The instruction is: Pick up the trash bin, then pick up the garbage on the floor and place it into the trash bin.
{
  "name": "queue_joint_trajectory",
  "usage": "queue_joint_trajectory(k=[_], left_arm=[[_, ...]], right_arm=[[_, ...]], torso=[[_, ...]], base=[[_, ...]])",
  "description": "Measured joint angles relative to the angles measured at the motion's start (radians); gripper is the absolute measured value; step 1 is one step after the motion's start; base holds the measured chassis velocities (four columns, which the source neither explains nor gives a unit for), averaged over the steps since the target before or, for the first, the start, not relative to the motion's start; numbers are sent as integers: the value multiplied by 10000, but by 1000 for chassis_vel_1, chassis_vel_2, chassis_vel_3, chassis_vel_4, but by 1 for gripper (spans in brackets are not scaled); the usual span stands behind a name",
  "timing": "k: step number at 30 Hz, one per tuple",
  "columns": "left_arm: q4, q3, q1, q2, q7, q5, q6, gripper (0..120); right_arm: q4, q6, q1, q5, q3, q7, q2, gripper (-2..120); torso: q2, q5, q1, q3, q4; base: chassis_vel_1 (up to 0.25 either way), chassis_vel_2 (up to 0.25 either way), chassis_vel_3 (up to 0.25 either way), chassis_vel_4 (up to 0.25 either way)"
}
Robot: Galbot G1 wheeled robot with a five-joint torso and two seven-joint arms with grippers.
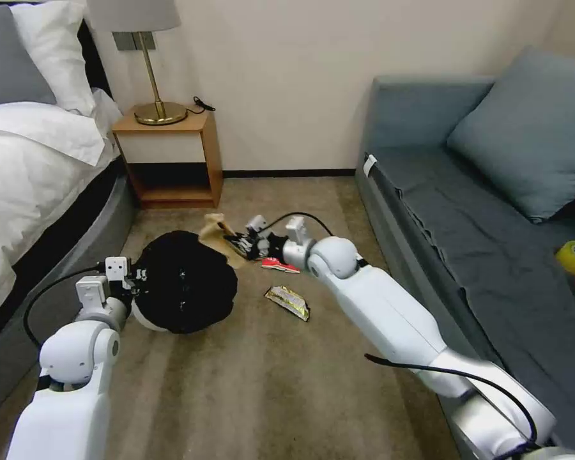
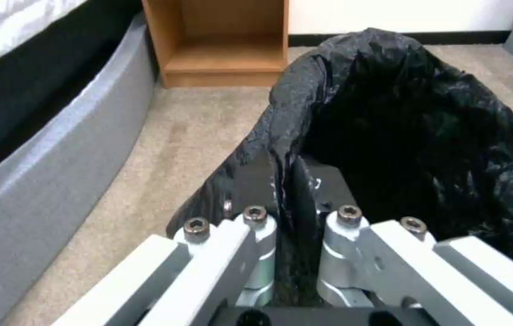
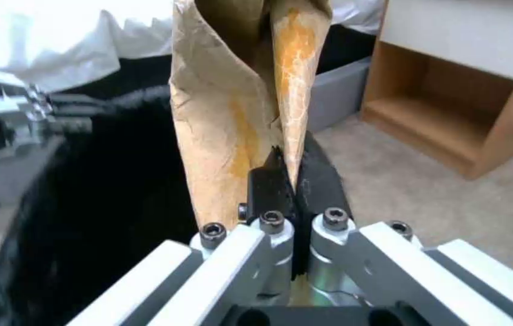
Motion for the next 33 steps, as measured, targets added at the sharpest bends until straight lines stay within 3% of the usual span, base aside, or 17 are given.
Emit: queue_joint_trajectory(k=[3,11,21,33], left_arm=[[4,17,7,-103,12,27,0,4],[0,-11,16,-103,63,12,-73,4],[21,-60,32,-62,134,-9,-164,4],[313,-257,-85,197,152,-43,-267,4]], right_arm=[[-277,5,6,627,-505,524,467,0],[-674,54,-346,530,-1136,960,1046,0],[-920,166,-439,337,-1267,1312,1416,33],[-1142,433,-156,-411,-936,1332,929,80]], torso=[[0,1,0,0,0],[0,1,0,0,0],[0,1,0,-1,0],[0,2,0,0,0]], base=[[0,0,0,0],[0,0,0,0],[0,0,0,0],[0,0,0,0]])
